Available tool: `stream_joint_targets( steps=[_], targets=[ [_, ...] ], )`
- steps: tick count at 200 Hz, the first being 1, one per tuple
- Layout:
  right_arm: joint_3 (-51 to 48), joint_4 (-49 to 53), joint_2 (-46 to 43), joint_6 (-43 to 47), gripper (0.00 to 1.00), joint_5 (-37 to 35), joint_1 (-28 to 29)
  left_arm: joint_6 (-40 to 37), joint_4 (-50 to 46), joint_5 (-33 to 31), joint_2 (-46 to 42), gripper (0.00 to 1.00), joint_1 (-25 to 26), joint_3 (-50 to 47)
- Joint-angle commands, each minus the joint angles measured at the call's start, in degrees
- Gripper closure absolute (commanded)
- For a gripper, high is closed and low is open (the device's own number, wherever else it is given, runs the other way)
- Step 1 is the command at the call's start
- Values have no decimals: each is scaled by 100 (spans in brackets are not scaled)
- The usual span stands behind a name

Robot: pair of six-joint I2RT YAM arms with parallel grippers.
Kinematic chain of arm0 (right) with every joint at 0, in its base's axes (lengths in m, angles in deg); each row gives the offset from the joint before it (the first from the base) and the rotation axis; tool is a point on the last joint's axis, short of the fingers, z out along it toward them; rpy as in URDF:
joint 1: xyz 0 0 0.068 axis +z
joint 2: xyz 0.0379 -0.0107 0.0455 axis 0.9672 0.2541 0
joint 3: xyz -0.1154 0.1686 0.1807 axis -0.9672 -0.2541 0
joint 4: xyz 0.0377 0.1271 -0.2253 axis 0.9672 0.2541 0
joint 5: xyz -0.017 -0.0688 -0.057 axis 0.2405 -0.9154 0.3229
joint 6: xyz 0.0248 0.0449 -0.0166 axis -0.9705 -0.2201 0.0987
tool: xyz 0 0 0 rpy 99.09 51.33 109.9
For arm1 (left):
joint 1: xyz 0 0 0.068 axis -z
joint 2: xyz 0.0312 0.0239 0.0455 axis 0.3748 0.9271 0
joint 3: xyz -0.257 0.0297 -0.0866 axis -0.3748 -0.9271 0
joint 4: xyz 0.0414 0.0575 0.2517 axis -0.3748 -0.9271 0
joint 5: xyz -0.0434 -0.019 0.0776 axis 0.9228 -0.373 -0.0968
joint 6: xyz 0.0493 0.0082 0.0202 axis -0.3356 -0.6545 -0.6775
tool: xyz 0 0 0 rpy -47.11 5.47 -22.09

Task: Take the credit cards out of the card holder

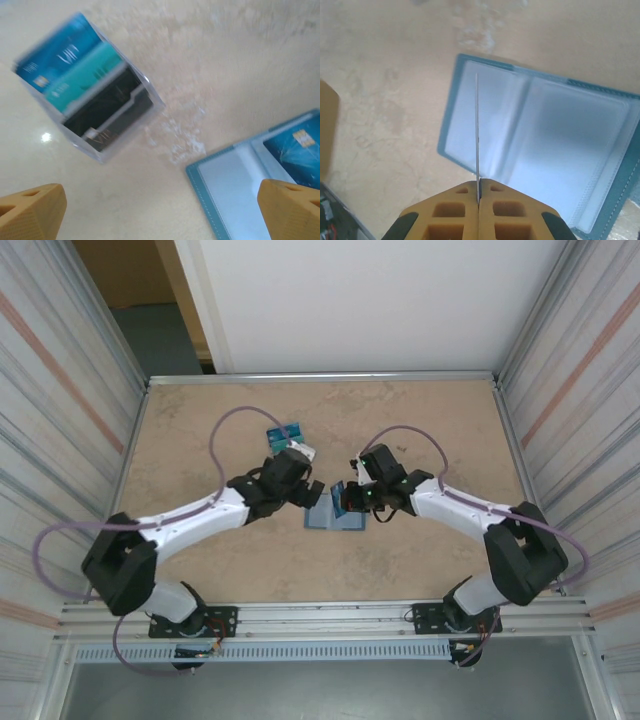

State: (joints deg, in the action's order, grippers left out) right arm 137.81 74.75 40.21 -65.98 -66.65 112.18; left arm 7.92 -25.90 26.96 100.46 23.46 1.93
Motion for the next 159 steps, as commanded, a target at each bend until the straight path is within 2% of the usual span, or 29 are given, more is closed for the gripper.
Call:
stream_joint_targets(
  steps=[1,20,39,50,66,121,159],
  targets=[
    [244,438,-402,866,100,30,135,-368,0,397,-605,1,-141,-205],
    [316,511,-672,1337,100,208,274,-717,205,1094,-1070,4,-311,-387],
    [381,591,-944,1767,100,407,352,-1035,332,2142,-1448,6,-583,-521],
    [403,637,-1104,1952,100,546,370,-1262,319,2988,-1590,8,-777,-545],
    [445,737,-1299,2231,100,767,364,-1525,214,3795,-1705,11,-957,-520],
    [709,1106,-1513,2871,100,1515,373,-2215,-179,5298,-1513,24,-988,-185],
    [908,1286,-1411,3128,100,1808,366,-2575,-386,5758,-1254,43,-867,53]
  ],
)
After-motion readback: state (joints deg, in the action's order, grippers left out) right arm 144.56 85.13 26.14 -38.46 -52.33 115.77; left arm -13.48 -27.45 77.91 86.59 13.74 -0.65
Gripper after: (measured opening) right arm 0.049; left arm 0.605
